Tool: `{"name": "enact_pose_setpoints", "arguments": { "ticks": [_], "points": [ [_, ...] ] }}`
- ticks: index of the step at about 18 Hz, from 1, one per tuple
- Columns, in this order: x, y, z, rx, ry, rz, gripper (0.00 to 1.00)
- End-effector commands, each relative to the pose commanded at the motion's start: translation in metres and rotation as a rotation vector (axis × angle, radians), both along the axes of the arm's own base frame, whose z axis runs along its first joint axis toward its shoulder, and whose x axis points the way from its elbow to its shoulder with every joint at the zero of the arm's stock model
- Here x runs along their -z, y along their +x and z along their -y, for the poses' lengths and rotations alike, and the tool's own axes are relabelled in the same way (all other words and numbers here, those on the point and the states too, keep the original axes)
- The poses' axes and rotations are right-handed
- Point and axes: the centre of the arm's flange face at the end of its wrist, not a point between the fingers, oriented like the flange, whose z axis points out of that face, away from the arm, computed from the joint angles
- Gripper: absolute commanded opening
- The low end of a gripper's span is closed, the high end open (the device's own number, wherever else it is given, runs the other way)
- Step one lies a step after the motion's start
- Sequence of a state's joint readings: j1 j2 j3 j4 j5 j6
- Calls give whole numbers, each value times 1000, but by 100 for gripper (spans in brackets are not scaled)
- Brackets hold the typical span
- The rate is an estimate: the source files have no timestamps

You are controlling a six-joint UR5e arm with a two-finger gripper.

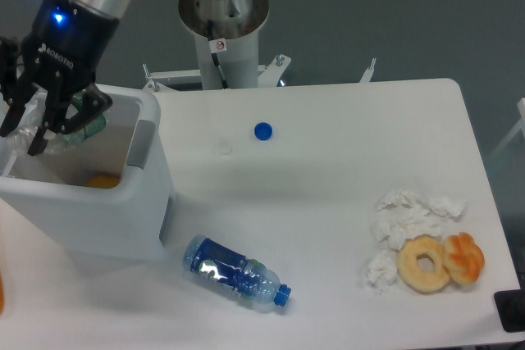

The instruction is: Place the plastic bottle in the trash can

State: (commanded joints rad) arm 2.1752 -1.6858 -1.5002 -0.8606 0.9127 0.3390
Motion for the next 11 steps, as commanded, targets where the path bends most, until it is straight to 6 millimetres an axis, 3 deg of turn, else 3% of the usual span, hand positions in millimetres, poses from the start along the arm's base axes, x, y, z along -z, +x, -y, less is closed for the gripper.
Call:
{"name": "enact_pose_setpoints", "arguments": {
  "ticks": [7,11],
  "points": [
    [16,9,0,10,-26,21,42],
    [18,11,1,14,-30,21,51]
  ]
}}
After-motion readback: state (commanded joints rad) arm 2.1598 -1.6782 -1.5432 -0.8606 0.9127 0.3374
